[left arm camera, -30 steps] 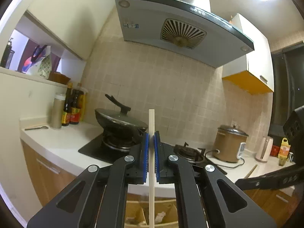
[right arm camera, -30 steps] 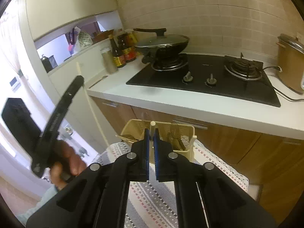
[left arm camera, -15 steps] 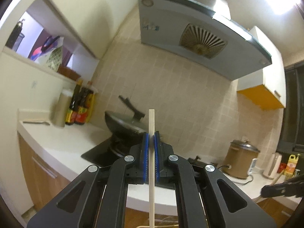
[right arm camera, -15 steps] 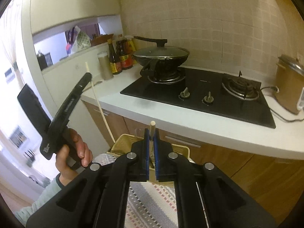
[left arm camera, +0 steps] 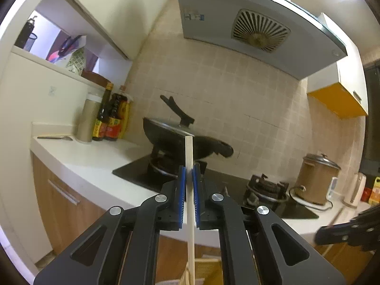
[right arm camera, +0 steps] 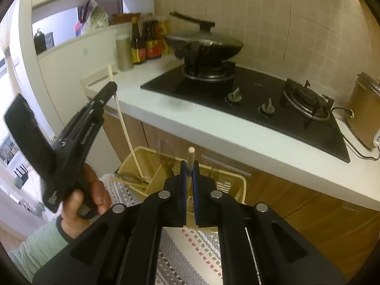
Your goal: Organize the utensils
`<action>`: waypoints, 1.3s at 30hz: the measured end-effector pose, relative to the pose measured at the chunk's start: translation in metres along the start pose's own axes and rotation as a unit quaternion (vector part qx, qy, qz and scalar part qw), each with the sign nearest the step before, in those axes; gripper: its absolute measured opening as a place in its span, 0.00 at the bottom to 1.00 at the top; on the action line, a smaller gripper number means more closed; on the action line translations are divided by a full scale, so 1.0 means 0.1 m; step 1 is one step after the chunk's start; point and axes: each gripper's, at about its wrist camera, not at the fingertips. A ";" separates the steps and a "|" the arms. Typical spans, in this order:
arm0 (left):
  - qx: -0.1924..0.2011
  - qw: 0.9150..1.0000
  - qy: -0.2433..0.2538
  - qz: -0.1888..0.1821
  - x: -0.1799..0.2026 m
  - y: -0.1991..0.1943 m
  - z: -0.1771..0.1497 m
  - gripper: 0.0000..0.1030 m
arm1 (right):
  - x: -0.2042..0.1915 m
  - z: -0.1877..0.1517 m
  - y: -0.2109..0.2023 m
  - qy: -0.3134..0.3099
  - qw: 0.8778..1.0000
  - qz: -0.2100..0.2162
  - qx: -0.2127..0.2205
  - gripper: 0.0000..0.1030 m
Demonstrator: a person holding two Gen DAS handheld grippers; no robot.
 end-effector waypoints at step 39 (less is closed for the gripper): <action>-0.094 0.989 0.092 0.065 0.29 -2.08 -0.75 0.80 | -0.20 -2.08 -0.89 0.098 0.965 -0.091 0.227 0.77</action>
Point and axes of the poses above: each gripper's, at about its wrist camera, not at the fingertips, and y roughly the way its jaws point, x to its right, z to its top, and after that the axes turned 5 degrees about -x, right-handed
